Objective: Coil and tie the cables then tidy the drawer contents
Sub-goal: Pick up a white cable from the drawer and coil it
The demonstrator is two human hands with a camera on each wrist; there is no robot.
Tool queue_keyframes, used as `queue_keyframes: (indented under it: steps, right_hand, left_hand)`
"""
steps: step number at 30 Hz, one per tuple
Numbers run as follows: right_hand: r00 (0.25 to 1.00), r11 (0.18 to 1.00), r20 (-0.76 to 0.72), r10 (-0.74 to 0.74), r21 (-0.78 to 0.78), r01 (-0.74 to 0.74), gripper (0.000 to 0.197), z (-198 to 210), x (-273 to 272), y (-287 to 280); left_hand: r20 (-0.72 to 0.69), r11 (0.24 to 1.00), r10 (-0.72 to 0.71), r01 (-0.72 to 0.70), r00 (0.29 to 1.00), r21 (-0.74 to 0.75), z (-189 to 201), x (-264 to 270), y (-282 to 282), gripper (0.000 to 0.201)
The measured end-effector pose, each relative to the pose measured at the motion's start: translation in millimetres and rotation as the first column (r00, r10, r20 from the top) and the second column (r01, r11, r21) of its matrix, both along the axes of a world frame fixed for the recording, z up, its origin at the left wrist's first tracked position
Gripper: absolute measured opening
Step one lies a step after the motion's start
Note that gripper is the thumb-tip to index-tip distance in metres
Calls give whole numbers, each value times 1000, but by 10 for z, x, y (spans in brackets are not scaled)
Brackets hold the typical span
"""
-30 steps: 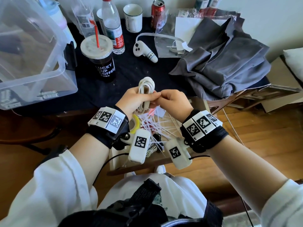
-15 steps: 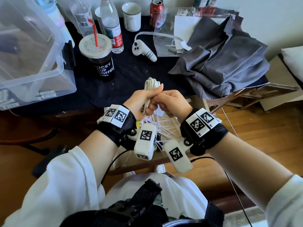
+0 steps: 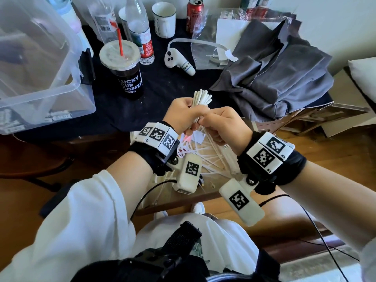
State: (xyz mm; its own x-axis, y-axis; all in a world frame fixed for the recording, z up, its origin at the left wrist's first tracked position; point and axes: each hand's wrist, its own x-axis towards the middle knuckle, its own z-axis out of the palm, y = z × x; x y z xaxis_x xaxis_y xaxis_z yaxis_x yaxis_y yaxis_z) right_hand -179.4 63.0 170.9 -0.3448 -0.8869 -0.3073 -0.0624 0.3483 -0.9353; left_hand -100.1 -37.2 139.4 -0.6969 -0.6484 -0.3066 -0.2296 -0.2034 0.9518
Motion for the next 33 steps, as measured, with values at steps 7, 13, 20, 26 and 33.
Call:
queue_keyframes:
  steps: [7, 13, 20, 26, 33]
  right_hand:
    - [1000, 999, -2, 6, -33, -6, 48, -47, -91, 37]
    - [994, 994, -56, -97, -58, 94, 42, -56, -215, 76]
    - [983, 978, -23, -184, -101, 181, 15, -179, -377, 94]
    - [990, 989, 110, -86, -115, 98, 22, -103, -427, 127]
    - [947, 964, 237, 215, -206, -167, 50, -25, -492, 83]
  left_hand:
    - [37, 992, 43, -47, 998, 114, -49, -36, 45, 24]
    - [-158, 831, 41, 54, 987, 554, -6, 117, -31, 35]
    - [-305, 684, 128, 139, 944, 716, 61, 300, -25, 42]
    - [-365, 691, 94, 203, 926, 694, 48, 350, -46, 44]
    - [-312, 761, 56, 162, 948, 628, 73, 311, -30, 32]
